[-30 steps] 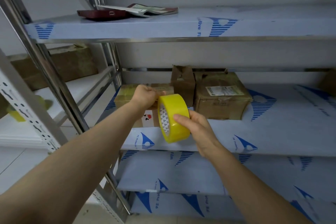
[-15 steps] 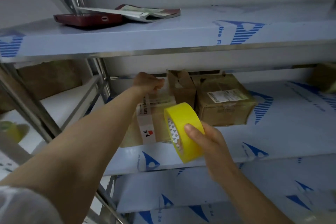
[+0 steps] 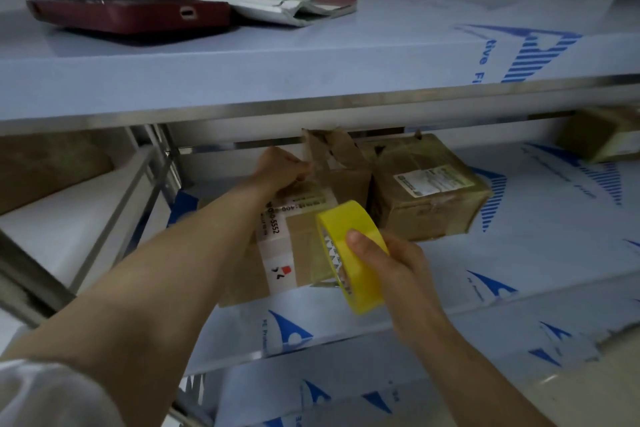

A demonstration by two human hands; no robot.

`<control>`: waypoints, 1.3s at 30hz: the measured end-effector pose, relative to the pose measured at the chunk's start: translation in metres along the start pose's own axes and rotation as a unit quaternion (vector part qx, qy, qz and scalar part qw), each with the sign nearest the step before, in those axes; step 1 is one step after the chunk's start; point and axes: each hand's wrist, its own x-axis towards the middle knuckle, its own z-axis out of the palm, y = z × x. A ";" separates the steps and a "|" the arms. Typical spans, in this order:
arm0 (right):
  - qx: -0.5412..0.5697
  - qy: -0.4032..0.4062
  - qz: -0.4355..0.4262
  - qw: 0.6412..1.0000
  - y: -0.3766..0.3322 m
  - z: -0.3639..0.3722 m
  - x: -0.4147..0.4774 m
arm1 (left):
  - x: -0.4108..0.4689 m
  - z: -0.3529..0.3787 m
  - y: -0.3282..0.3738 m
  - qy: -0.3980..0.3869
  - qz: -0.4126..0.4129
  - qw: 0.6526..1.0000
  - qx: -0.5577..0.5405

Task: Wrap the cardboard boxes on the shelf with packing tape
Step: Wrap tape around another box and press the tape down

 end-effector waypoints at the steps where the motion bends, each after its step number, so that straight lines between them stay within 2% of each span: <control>1: -0.001 0.000 0.001 1.000 0.001 0.001 0.002 | 0.002 0.001 -0.002 0.000 -0.002 1.000 -0.004; 13: -0.007 -0.008 -0.009 1.000 0.010 0.003 0.011 | 0.019 0.012 -0.014 -0.003 -0.019 0.999 0.051; 17: -0.006 -0.013 -0.009 1.000 0.015 0.000 0.007 | 0.019 0.013 -0.014 -0.023 -0.029 0.998 0.053; 25: -0.005 -0.024 -0.017 1.000 0.022 -0.002 0.006 | 0.022 0.007 -0.003 -0.101 -0.108 0.987 0.066; 30: 0.003 -0.028 -0.026 0.999 0.025 -0.002 0.005 | 0.021 0.013 -0.004 -0.115 -0.109 0.980 0.121; 32: 0.006 -0.030 -0.027 0.999 0.026 -0.002 0.005 | 0.023 0.018 -0.008 -0.094 -0.097 0.976 0.169; 34: 0.009 -0.033 -0.025 0.999 0.026 -0.002 0.006 | 0.025 0.021 -0.011 -0.030 -0.075 0.976 0.203; 37: 0.017 -0.038 -0.021 0.999 0.025 -0.002 0.008 | 0.021 0.028 -0.010 0.078 0.004 0.967 0.243; 39: 0.026 -0.038 -0.022 0.999 0.025 -0.002 0.009 | 0.018 0.037 -0.007 0.067 0.045 0.961 0.264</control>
